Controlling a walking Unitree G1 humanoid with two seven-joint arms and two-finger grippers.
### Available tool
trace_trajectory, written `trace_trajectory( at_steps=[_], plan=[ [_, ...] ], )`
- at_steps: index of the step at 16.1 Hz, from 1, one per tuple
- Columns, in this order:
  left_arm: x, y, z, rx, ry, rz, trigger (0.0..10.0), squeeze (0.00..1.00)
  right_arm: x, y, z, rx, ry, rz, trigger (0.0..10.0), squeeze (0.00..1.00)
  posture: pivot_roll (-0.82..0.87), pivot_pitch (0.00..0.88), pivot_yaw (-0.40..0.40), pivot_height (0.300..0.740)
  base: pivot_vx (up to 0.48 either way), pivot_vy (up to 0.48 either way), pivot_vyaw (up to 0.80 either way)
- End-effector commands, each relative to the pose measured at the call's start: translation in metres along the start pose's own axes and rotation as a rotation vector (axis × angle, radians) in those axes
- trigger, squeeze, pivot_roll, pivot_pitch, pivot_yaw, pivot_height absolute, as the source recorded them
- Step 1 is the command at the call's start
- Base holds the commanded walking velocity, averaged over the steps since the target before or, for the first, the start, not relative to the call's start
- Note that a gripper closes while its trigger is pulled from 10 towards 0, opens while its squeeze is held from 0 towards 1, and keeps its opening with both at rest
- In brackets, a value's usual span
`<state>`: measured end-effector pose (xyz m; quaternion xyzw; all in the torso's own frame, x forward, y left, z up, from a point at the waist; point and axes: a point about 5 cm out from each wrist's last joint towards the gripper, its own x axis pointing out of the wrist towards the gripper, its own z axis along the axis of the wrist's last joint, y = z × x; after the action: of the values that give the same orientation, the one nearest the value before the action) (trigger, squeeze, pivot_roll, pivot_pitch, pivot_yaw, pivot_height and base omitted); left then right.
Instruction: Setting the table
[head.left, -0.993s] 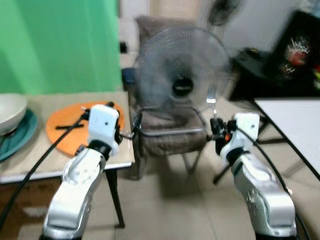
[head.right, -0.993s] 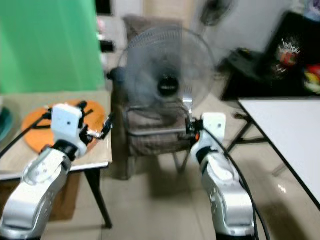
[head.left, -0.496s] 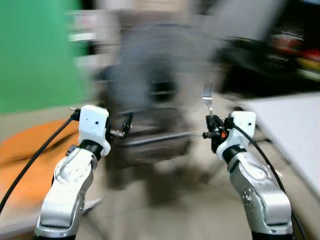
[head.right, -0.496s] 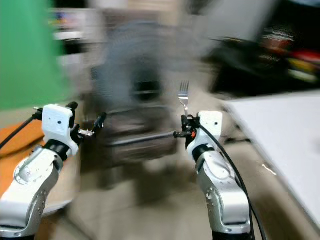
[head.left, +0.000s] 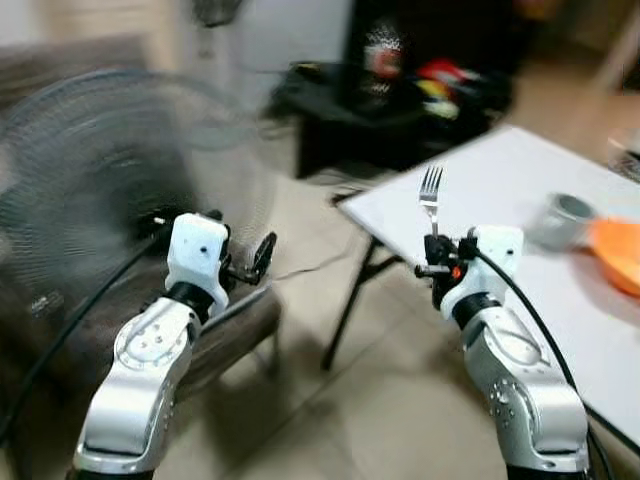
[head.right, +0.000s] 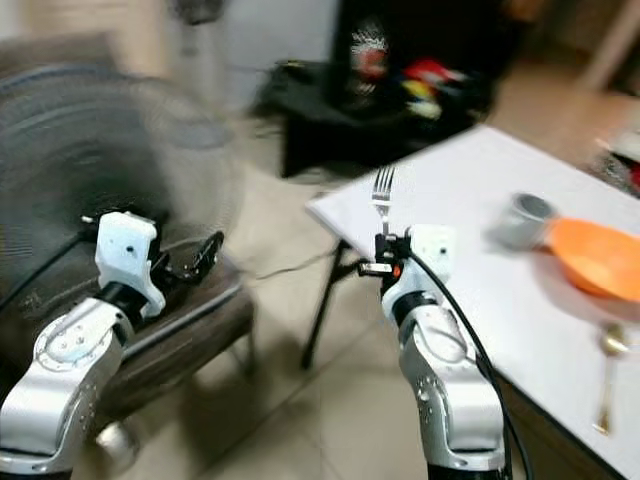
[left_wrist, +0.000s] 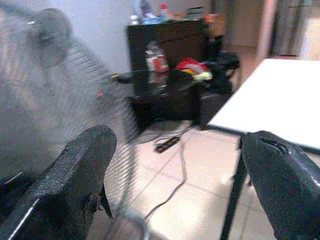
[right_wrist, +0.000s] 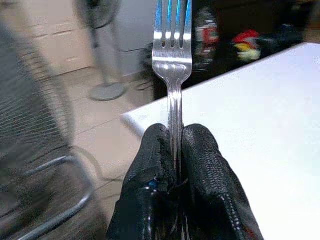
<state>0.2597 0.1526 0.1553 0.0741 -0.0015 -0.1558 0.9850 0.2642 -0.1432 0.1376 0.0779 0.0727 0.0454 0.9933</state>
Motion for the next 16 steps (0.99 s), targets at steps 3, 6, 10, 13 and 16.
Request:
trace_trajectory(
  at_steps=[3, 6, 10, 13, 16],
  plan=[
    [0.0058, -0.0085, 0.0042, -0.012, -0.022, -0.052, 10.0, 0.0, -0.0021, -0.0137, 0.0032, -0.012, -0.007, -0.07, 10.0, 0.0, 0.05, 0.0, -0.043, 0.74, 0.361, 0.0, -0.79],
    [0.0061, -0.0092, 0.0038, -0.015, -0.022, -0.059, 10.0, 0.0, -0.0004, -0.0137, 0.0043, -0.033, -0.006, -0.072, 10.0, 0.0, 0.05, 0.0, -0.046, 0.74, 0.352, 0.0, -0.76],
    [0.0084, -0.0056, 0.0026, 0.006, -0.015, -0.013, 10.0, 0.0, 0.002, -0.0134, 0.0021, -0.063, 0.011, -0.071, 10.0, 0.0, 0.05, 0.0, -0.05, 0.74, 0.231, 0.0, 0.0],
    [0.0105, -0.0042, 0.0038, -0.004, -0.02, -0.012, 10.0, 0.0, 0.0019, -0.0136, 0.0014, -0.047, 0.014, -0.073, 10.0, 0.0, 0.05, 0.0, -0.045, 0.74, 0.0, 0.0, 0.0],
    [0.0147, -0.0036, 0.0049, 0.007, -0.021, -0.017, 10.0, 0.0, 0.0016, -0.0147, -0.0003, -0.035, 0.025, -0.091, 10.0, 0.0, 0.05, 0.0, -0.034, 0.74, 0.0, 0.457, -0.71]
  ],
)
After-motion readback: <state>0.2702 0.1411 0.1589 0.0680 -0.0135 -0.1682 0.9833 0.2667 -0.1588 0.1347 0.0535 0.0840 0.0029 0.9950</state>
